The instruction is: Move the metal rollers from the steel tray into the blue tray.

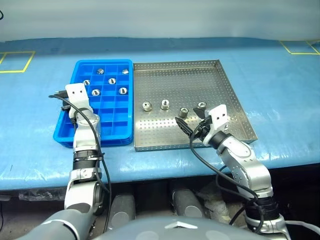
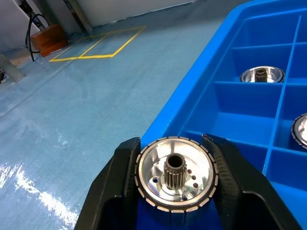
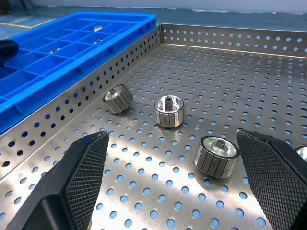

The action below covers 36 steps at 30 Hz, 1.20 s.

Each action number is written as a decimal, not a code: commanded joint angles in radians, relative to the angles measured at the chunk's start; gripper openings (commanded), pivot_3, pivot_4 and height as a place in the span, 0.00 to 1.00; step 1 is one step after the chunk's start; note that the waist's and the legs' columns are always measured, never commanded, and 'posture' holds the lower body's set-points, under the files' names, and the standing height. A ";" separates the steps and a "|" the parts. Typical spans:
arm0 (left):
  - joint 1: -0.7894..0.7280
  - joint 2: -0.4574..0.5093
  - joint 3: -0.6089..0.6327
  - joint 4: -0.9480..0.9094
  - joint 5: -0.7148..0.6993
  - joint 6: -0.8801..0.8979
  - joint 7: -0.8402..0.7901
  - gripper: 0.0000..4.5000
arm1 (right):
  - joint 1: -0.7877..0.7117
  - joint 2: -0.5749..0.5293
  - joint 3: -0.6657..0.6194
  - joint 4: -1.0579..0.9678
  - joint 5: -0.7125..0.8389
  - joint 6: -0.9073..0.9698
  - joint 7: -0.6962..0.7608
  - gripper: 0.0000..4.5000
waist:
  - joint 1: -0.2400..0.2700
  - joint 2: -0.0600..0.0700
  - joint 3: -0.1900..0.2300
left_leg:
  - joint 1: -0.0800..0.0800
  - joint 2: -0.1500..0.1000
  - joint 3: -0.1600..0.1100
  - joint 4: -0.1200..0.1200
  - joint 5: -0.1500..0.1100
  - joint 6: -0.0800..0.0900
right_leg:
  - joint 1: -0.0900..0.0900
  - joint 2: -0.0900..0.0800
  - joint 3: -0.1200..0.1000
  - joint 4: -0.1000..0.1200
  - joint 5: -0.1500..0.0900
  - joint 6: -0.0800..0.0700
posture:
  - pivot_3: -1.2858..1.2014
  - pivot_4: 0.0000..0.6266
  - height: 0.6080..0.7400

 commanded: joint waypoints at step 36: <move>-0.134 0.111 -0.503 -0.053 -0.023 0.117 -0.805 0.99 | 0.048 0.016 0.005 -0.042 -0.029 -0.016 -0.025 1.00 | -0.042 0.000 0.000 | -0.001 0.000 0.000 -0.001 0.000 0.000 | -0.001 0.000 0.000 0.000 0.000 0.000 | 0.46 0.24 1.00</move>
